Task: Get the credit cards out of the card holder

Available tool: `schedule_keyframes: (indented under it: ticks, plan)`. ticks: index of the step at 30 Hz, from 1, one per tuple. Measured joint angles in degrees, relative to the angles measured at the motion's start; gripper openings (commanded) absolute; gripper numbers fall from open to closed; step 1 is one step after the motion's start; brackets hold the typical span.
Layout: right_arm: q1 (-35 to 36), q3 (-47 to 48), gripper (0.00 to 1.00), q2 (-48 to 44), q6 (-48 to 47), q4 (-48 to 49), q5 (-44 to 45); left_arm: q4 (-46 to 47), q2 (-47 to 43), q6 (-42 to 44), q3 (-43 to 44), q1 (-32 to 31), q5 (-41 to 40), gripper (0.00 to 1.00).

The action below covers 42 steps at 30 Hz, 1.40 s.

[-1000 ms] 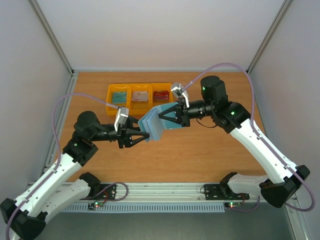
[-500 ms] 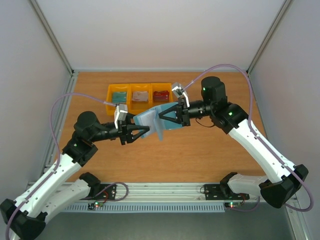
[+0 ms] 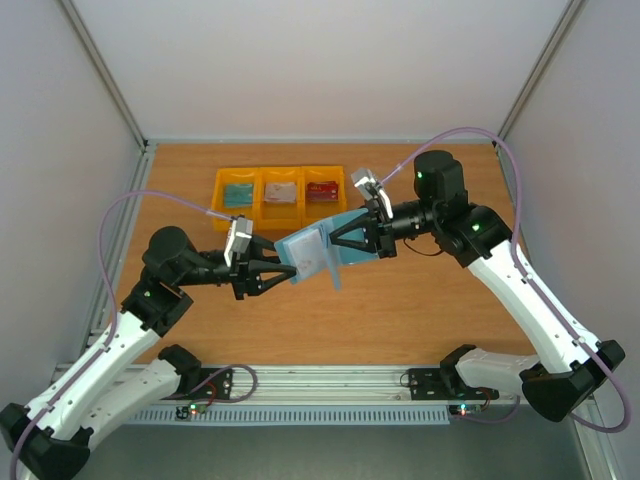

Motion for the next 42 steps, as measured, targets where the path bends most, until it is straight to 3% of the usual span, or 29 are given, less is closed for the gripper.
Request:
schedule_keyframes:
  ticks: [12, 21, 32, 42]
  plan:
    - [-0.22, 0.07, 0.01, -0.15, -0.35, -0.17, -2.75, -0.87, 0.02, 1.27, 0.02, 0.0, -3.13, 0.44]
    - [-0.39, 2.43, 0.01, 0.5, -5.03, -6.25, -4.74, -0.76, 0.0, 0.52, -0.5, 0.0, 0.17, 0.45]
    - [-0.85, 4.5, 0.01, 1.42, -8.39, -10.67, -6.34, -0.57, 0.0, 0.28, -0.59, 0.0, 0.83, 0.54]
    - [-0.37, 1.29, 0.01, 1.64, -2.25, -2.54, -4.74, -0.98, 0.26, 0.61, -0.59, -0.26, -5.84, 0.48]
